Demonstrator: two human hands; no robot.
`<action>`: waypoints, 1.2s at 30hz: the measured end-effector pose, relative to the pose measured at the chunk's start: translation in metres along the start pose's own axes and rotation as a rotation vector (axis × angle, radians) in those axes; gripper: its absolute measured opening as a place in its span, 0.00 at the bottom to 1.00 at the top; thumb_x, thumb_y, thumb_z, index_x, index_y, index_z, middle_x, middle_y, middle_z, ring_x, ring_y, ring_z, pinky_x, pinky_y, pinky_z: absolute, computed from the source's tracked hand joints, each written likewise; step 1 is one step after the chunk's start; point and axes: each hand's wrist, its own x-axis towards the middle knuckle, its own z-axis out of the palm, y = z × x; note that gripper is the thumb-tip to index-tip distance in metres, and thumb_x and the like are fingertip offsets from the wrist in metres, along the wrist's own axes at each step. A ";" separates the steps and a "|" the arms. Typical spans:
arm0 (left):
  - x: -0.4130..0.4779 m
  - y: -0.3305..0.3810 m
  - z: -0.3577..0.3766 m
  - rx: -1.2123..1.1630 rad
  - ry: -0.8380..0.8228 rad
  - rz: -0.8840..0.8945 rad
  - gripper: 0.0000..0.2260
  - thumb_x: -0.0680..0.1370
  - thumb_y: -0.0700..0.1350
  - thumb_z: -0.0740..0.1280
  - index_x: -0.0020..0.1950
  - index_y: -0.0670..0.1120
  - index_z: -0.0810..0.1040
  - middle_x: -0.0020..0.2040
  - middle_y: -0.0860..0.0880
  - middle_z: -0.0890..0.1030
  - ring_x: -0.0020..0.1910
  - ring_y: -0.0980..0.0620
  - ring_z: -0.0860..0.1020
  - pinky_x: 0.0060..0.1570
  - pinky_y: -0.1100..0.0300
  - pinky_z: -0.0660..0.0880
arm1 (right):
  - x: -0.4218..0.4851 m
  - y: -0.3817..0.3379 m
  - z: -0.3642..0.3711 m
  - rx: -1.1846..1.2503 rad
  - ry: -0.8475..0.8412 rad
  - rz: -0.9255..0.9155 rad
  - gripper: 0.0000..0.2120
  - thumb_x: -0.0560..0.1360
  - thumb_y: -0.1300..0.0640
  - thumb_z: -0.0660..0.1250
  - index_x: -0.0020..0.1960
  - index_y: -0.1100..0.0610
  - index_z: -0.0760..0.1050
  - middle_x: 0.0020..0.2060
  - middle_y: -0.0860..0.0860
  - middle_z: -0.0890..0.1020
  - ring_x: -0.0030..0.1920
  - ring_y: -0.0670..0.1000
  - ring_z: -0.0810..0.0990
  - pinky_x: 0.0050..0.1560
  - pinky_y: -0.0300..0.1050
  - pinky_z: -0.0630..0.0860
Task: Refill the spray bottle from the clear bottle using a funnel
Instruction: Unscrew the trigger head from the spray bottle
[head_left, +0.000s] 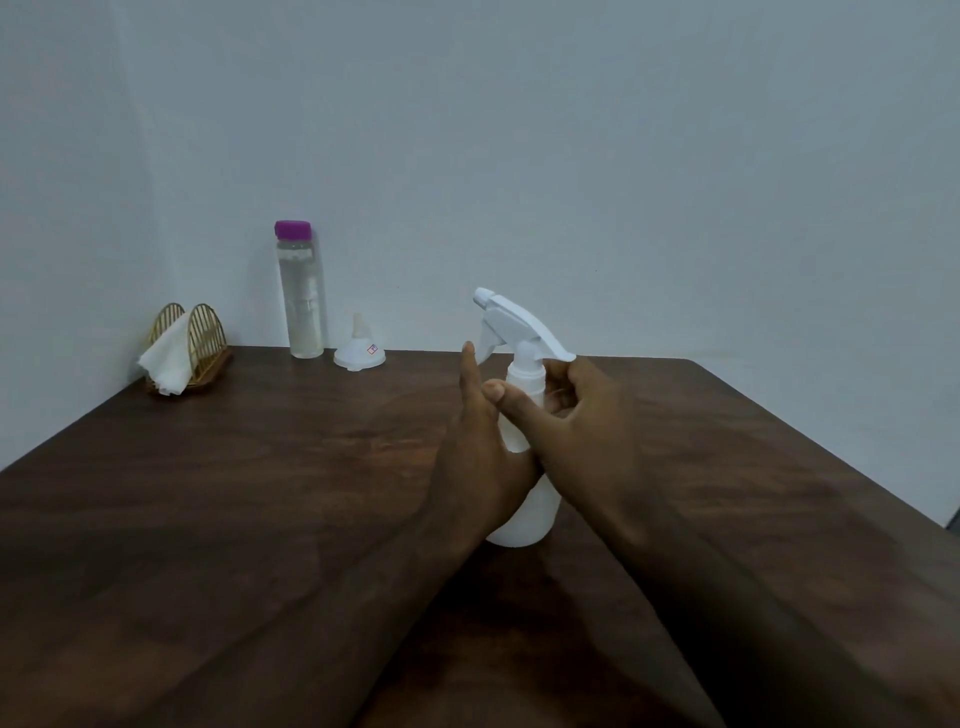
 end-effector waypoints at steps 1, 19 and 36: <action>0.000 -0.001 0.000 -0.020 -0.005 0.007 0.51 0.69 0.53 0.74 0.79 0.48 0.40 0.47 0.73 0.70 0.52 0.67 0.72 0.45 0.72 0.67 | 0.003 0.001 0.002 -0.031 0.009 -0.006 0.19 0.67 0.41 0.75 0.50 0.50 0.79 0.43 0.45 0.83 0.43 0.42 0.82 0.44 0.43 0.81; 0.007 -0.005 -0.007 -0.035 -0.062 0.050 0.42 0.71 0.46 0.72 0.77 0.62 0.51 0.61 0.78 0.67 0.59 0.78 0.68 0.56 0.79 0.66 | 0.034 0.020 -0.018 0.299 -0.471 0.019 0.20 0.70 0.43 0.73 0.54 0.56 0.84 0.50 0.56 0.86 0.54 0.57 0.84 0.61 0.63 0.76; -0.006 0.010 -0.009 0.074 0.090 -0.086 0.47 0.71 0.54 0.74 0.79 0.48 0.47 0.62 0.46 0.79 0.60 0.47 0.78 0.50 0.59 0.70 | 0.004 -0.003 0.006 0.136 -0.008 -0.057 0.25 0.71 0.55 0.76 0.63 0.48 0.69 0.49 0.46 0.83 0.50 0.45 0.83 0.51 0.50 0.82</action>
